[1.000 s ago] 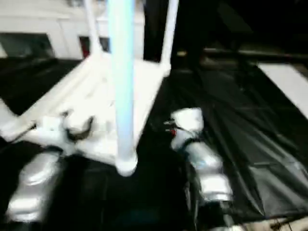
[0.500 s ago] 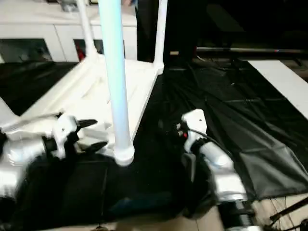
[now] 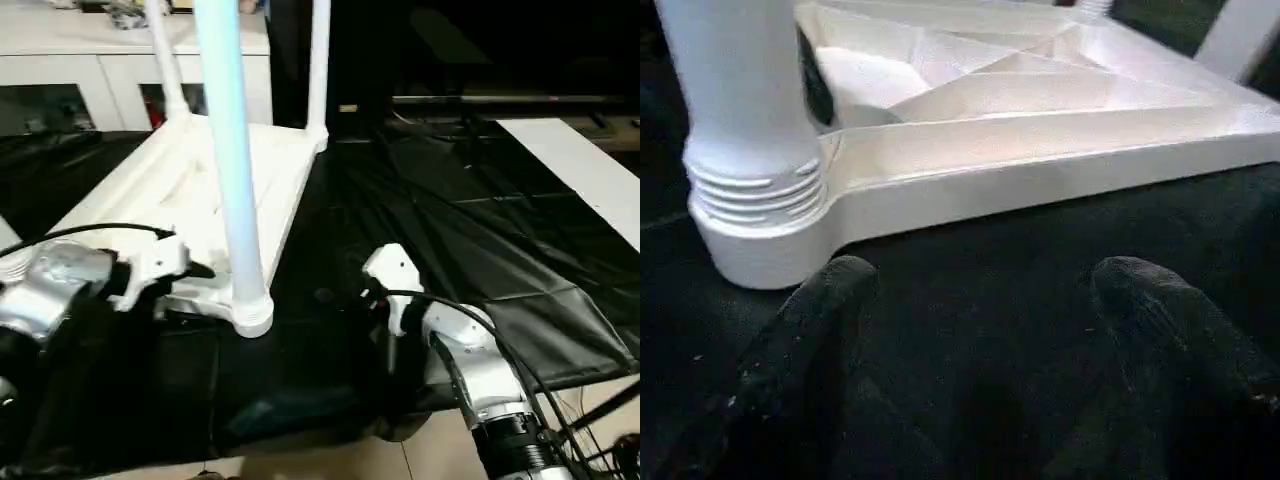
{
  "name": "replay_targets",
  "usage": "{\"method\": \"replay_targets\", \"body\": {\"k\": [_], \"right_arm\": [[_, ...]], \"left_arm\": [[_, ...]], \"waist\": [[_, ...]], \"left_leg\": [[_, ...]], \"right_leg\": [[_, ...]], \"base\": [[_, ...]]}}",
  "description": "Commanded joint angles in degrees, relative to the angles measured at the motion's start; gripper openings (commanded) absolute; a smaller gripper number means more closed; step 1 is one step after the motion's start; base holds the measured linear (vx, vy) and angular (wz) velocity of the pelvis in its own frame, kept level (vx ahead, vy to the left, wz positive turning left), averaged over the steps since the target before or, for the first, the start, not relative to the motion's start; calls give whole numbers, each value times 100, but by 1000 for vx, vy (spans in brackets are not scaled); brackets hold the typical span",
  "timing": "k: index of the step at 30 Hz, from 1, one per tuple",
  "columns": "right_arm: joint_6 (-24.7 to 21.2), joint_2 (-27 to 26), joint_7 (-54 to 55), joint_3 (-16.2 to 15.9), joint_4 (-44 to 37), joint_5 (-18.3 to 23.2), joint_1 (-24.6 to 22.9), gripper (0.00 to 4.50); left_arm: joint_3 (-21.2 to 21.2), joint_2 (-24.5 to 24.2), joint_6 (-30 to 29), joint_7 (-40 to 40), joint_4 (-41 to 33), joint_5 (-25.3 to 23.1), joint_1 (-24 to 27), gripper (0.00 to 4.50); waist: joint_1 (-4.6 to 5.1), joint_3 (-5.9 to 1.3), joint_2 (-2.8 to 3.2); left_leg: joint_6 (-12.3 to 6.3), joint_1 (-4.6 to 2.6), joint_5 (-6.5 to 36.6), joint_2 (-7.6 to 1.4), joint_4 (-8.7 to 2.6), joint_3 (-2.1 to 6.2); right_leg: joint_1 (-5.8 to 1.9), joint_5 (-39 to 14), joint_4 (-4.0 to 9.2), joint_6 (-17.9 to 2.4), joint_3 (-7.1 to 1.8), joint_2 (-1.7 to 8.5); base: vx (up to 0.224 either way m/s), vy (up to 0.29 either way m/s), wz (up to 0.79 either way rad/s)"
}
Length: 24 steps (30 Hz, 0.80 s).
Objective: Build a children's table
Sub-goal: Rotate table base
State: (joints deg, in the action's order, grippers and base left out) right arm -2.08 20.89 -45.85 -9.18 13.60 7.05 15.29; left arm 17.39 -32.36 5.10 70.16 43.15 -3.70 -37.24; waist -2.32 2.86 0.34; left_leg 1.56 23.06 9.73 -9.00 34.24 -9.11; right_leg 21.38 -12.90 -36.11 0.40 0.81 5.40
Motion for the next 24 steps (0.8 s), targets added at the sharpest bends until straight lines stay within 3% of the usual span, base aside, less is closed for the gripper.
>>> {"method": "replay_targets", "body": {"k": [1, 4, 7, 10, 14, 21, 24], "right_arm": [[-6, 61, -194, -62, -157, -10, -53, 379], [-11, 96, -337, -119, -157, 53, -53, 379], [-29, 114, -474, -149, -179, 124, -54, 379], [-18, 140, -570, -184, -224, 151, -74, 379], [-24, 188, -719, -208, -313, 171, -169, 379], [-39, 263, -805, -186, -414, 215, -246, 379], [-103, 323, -965, -204, -539, 311, -297, 379]], "left_arm": [[68, -14, -35, 152, 113, 58, -168, 399], [14, 15, -44, 355, 261, 124, -244, 387], [-45, 53, 51, 551, 545, 69, -369, 359], [-76, 23, 85, 679, 720, 104, -478, 346], [-112, -30, 88, 900, 859, 206, -568, 308], [-47, -8, 188, 1167, 1051, 124, -649, 266], [43, 0, 267, 1198, 1182, 3, -725, 233]], "waist": [[-38, -355, -9], [-65, -377, -9], [-133, -402, -5], [-158, -407, -4], [-165, -389, 6], [-153, -356, 45], [-159, -356, 56]], "left_leg": [[100, -161, 2017, -327, -516, 98], [-6, -146, 1699, -334, -488, 50], [-200, -163, 1129, -343, -424, -12], [-269, -173, 1046, -350, -410, -26], [-263, -197, 1187, -375, -430, -38], [9, -234, 1757, -391, -487, -38], [33, -231, 1802, -391, -493, -35]], "right_leg": [[-79, -1205, 482, -1209, -119, 306], [-92, -924, 457, -1278, -110, 297], [-91, -53, 381, -1433, -101, 262], [-107, 171, 354, -1510, -92, 259], [-100, 50, 367, -1543, -92, 254], [-66, -597, 440, -1465, -121, 275], [-74, -582, 447, -1425, -124, 264]], "base": [[0, 0, 0], [18, -4, -3], [54, -10, -6], [17, -2, -1], [0, 0, 0], [0, 0, 0], [0, 0, 0]]}}
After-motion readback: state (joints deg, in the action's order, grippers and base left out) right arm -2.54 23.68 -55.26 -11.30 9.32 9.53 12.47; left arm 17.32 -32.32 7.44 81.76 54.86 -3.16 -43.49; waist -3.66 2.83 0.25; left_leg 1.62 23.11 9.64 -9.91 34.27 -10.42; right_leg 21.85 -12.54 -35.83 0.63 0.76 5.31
